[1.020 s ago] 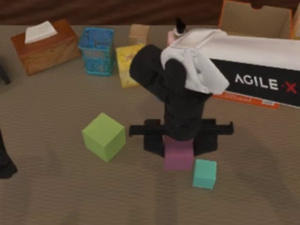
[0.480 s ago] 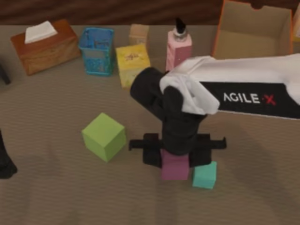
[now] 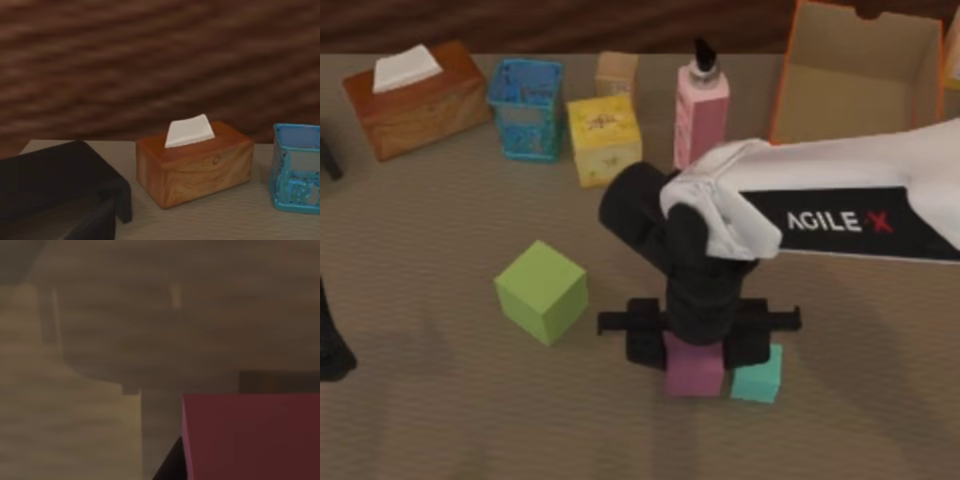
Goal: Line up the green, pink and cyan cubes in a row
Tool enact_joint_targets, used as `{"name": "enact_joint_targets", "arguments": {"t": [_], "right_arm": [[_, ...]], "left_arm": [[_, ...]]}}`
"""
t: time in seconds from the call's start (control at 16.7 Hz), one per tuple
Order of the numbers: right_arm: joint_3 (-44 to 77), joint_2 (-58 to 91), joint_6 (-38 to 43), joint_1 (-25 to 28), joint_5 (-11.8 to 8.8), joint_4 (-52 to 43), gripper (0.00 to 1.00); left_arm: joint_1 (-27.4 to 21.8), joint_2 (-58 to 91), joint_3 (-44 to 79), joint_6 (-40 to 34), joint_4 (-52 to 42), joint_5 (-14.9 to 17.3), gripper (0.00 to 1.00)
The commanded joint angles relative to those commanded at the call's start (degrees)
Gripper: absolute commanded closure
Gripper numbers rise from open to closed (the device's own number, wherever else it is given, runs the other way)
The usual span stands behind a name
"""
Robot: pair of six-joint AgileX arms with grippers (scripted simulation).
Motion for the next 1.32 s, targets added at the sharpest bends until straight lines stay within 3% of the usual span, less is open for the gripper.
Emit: {"name": "enact_joint_targets", "arguments": {"t": [0.66, 1.32], "right_arm": [[0.0, 0.0, 0.0, 0.0, 0.0, 0.0, 0.02], [0.8, -0.4, 0.1, 0.0, 0.0, -1.0, 0.00]], "left_arm": [[0.0, 0.0, 0.0, 0.0, 0.0, 0.0, 0.00], [0.0, 0.0, 0.0, 0.0, 0.0, 0.0, 0.00]]}}
